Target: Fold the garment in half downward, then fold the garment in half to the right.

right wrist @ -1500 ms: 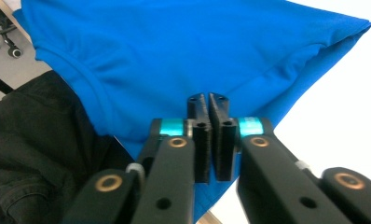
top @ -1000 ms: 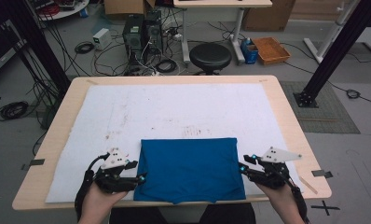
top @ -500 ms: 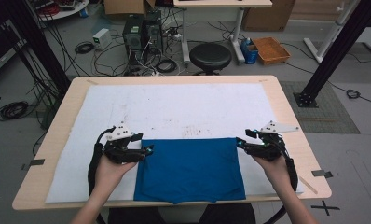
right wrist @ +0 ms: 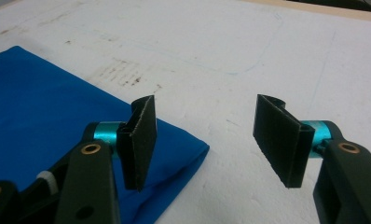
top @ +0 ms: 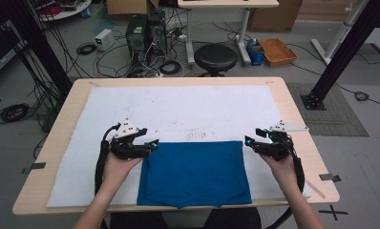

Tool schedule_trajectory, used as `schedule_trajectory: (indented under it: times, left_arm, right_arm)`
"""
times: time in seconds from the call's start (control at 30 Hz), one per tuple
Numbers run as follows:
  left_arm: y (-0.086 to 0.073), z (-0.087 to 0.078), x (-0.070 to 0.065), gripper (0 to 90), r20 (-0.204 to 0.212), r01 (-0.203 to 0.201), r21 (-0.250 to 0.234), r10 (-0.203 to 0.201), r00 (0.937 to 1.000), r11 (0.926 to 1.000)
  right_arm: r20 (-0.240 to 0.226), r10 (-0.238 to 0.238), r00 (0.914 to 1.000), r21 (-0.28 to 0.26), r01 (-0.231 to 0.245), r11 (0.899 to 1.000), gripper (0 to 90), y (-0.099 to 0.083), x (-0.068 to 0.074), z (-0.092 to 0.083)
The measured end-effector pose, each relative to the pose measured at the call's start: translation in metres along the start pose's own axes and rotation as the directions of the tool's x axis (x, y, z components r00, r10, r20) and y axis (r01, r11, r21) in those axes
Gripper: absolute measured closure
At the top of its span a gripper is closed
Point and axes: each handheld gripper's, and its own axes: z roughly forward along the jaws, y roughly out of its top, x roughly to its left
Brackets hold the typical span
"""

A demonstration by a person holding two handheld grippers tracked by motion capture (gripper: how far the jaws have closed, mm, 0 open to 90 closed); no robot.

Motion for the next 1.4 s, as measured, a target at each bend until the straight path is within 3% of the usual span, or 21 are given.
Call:
schedule_trajectory:
  times: [0.23,0.97,1.13,1.23,1.4]
  left_arm:
    - [-0.006,-0.005,-0.001,36.2,-0.008,-0.005,-0.005,0.005,1.0,1.0]
    - [-0.005,-0.01,-0.004,36.2,-0.011,-0.004,-0.028,0.003,0.9999,0.9996]
    - [-0.006,-0.019,-0.01,36.2,-0.017,0.026,-0.032,-0.027,0.9995,0.9991]
    - [-0.009,-0.027,-0.017,36.2,-0.034,0.054,-0.027,-0.055,0.9979,0.9981]
    - [-0.021,-0.046,-0.034,36.4,-0.081,0.12,-0.013,-0.121,0.9893,0.9927]
  right_arm:
    - [0.007,0.007,1.0,0.004,-0.007,1.0,39.5,-0.005,-0.001,-0.001]
    - [-0.002,0.002,1.0,-0.001,-0.002,1.0,39.5,-0.004,0.002,-0.003]
    - [-0.01,-0.001,0.9999,-0.006,0.001,1.0,39.4,0.001,0.003,-0.002]
    - [-0.018,-0.029,0.9994,-0.019,0.029,0.999,39.4,0.005,0.006,-0.001]
    - [-0.045,-0.064,0.997,-0.018,0.063,0.998,39.5,0.011,0.015,0.003]
